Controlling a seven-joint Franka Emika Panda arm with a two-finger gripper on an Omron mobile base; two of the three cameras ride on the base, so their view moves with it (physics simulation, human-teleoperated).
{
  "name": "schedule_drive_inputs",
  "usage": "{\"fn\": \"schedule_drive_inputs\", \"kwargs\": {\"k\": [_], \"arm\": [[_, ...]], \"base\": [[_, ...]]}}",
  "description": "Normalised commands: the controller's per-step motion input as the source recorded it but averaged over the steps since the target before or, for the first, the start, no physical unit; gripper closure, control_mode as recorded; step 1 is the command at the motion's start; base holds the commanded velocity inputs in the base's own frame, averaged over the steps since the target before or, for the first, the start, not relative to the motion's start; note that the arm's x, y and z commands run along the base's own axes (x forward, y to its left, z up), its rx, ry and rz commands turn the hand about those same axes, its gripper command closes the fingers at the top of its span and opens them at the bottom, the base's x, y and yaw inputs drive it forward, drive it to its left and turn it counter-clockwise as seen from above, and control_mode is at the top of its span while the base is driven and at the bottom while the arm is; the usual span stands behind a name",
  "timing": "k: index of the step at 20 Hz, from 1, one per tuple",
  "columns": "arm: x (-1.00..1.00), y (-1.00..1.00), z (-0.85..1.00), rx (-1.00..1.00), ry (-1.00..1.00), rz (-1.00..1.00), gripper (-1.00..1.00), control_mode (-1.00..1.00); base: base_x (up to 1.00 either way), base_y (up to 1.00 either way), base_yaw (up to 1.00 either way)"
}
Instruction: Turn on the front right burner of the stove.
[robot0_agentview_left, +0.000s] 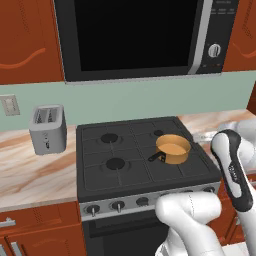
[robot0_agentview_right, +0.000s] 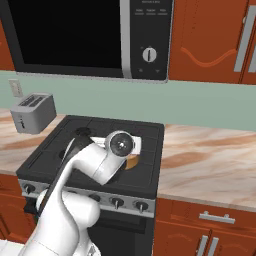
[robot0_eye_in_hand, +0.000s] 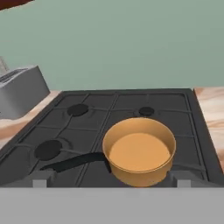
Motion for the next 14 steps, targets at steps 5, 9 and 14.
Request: {"fn": "schedule_drive_inputs", "kwargs": {"k": [5,9,14], "arm": [[-0.03,-1.00,-0.67,0.31,-0.11,0.05,-1.00,-1.00],[-0.03,-1.00,-0.64,0.25,0.00,0.00,-1.00,-1.00],[-0.06,-0.78,-0.85,0.17,0.00,0.00,-1.00,-1.00]], "base": [[0.00,0.00,0.00],[0.00,0.00,0.00],[0.00,0.00,0.00]]}}
